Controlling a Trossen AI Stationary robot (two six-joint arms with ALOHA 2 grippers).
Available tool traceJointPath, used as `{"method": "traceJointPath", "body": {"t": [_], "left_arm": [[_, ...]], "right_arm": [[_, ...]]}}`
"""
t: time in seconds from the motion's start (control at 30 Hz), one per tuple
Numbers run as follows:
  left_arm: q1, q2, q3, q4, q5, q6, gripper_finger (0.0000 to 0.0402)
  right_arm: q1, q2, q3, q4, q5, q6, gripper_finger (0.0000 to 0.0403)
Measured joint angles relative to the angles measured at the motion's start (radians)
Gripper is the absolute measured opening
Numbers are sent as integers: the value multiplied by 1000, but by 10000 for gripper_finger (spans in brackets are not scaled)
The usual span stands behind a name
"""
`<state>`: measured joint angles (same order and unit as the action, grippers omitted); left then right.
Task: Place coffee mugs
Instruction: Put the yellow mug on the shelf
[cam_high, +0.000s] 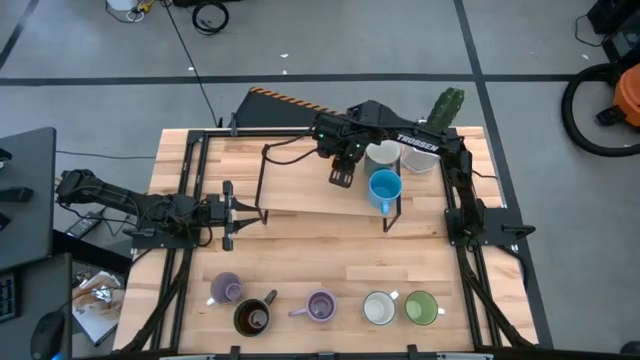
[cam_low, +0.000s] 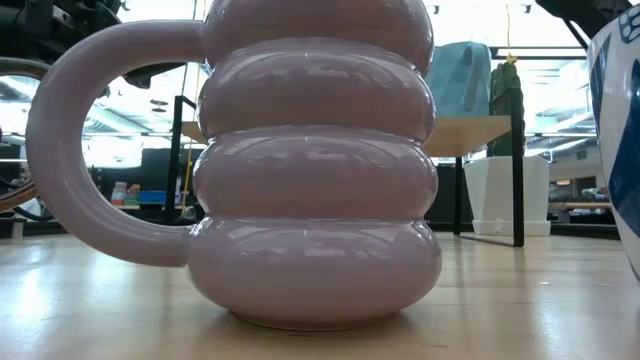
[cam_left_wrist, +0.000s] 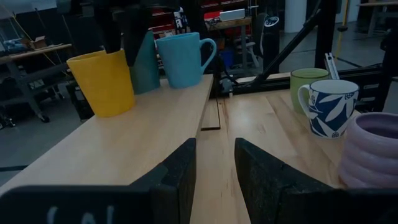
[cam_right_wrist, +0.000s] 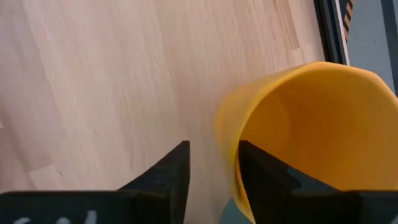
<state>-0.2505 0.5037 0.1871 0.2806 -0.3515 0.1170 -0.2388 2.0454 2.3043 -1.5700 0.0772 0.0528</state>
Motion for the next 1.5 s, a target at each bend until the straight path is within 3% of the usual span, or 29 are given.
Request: {"method": "traceJointPath", "body": {"t": [0.53,0.87,1.0,1.2,1.5], "left_arm": [[0,0,0,0,0,0,116],[0,0,0,0,0,0,116],[1,0,0,20,0,8,116],[1,0,0,52,0,2,116],[0,13,0,31,0,-27,116]], "right_arm": [[14,-72,1,-1,51,-9,165],[101,-157,1,0,143,-4,165],[118,-157,1,81,208,-61,165],[102,-135,0,199,159,-135,165],[22,-136,0,220,115,-169,165]]}}
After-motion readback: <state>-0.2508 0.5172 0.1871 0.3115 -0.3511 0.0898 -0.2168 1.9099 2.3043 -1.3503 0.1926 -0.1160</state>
